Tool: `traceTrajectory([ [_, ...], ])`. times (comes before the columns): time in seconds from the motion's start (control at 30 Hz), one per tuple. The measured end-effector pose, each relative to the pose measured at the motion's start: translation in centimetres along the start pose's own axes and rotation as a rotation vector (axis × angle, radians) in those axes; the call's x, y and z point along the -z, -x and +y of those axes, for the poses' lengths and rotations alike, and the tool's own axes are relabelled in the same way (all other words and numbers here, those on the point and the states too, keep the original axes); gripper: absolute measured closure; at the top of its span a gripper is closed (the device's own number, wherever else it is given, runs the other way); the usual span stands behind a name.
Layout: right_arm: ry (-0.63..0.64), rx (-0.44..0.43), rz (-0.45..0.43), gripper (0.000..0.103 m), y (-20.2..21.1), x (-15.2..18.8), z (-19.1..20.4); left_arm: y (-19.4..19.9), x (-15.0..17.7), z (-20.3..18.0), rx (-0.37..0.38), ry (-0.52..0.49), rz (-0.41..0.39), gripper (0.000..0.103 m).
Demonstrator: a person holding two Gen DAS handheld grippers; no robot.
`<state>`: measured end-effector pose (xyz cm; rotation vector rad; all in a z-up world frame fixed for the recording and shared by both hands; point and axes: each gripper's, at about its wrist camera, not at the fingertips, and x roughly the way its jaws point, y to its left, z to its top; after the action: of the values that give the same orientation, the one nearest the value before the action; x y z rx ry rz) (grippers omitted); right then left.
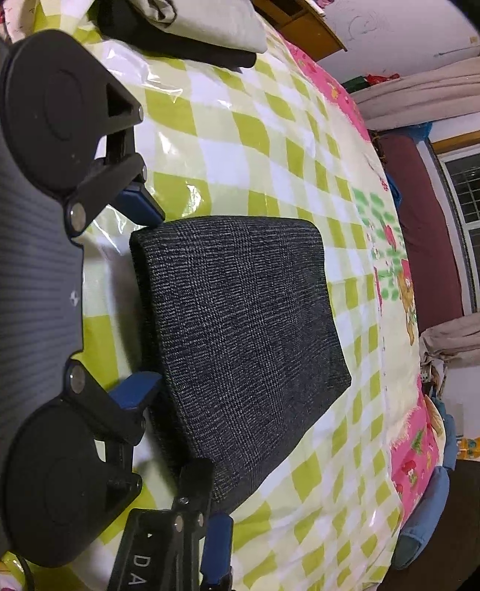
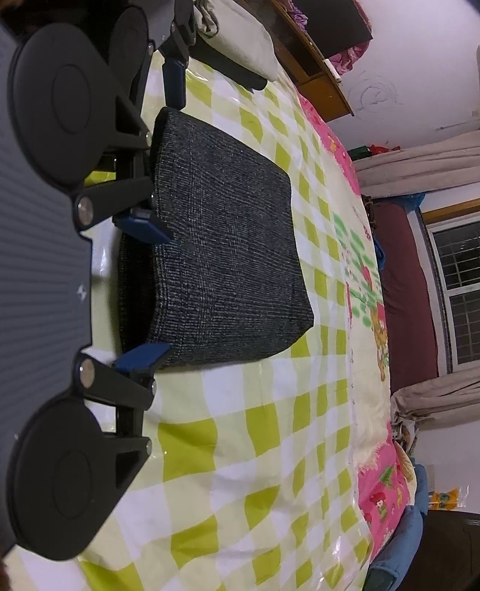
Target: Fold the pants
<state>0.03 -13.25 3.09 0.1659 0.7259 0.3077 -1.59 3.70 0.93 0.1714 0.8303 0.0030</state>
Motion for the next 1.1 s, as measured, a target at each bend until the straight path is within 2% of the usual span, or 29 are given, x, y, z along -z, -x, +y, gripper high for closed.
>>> traceTrajectory([
  [0.63, 0.012, 0.012, 0.036, 0.039, -0.10, 0.38, 0.54, -0.32, 0.11, 0.36, 0.006, 0.027, 0.031, 0.004],
  [1.1, 0.012, 0.028, 0.050, 0.039, -0.25, 0.36, 0.46, -0.71, 0.16, -0.11, -0.017, -0.002, 0.044, 0.004],
])
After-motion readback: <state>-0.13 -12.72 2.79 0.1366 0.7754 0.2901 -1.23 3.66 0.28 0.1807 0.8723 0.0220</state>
